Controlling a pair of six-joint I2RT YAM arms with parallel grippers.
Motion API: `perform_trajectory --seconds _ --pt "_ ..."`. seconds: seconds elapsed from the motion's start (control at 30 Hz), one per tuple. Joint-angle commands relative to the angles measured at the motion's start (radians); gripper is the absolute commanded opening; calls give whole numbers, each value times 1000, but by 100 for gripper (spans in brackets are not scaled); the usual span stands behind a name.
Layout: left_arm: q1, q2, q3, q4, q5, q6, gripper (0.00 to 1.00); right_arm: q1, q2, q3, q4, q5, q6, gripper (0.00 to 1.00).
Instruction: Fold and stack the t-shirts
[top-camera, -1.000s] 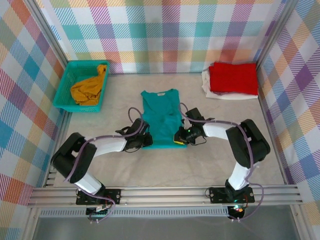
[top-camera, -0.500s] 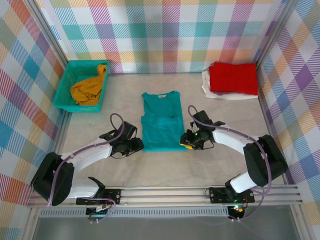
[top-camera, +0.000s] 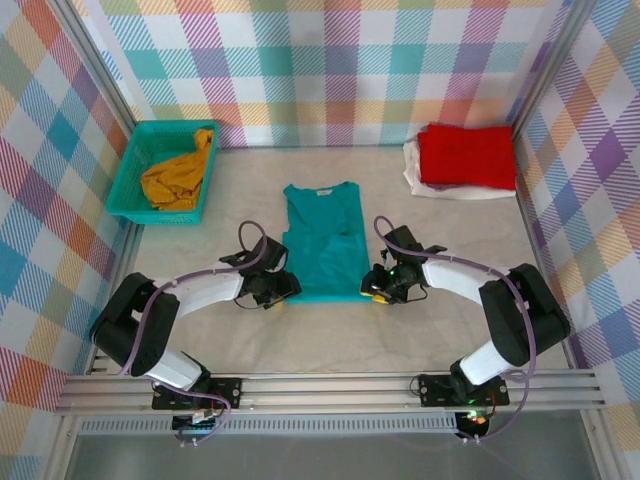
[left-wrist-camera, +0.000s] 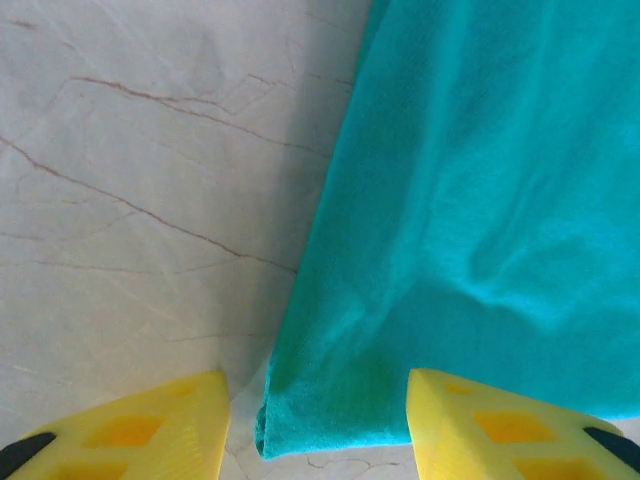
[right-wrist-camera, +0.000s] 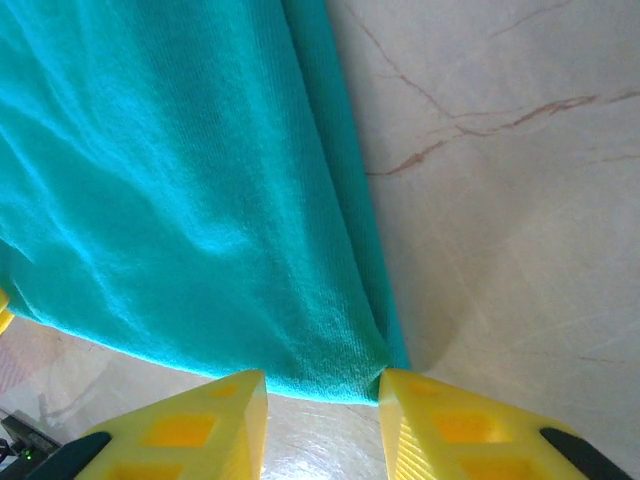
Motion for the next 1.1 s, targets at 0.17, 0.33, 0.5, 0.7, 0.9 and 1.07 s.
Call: perform_trajectory --seconds 0.17,0.33,0.5,0.7,0.9,1.07 --pt "-37 81 59 70 20 32 44 2 12 -35 24 18 -2 36" --pt "-42 115 99 52 20 48 32 2 -4 -39 10 21 0 36" --pt "-42 136 134 -7 6 69 15 2 -63 -36 -39 46 -7 36" --pt "-42 132 142 -46 -26 80 5 -1 -123 -38 -82 71 -14 36" --pt "-42 115 135 -65 -38 88 0 -1 -89 -32 -58 22 -7 38" --pt "-42 83 120 -76 -59 98 0 -6 -88 -21 -59 47 11 47"
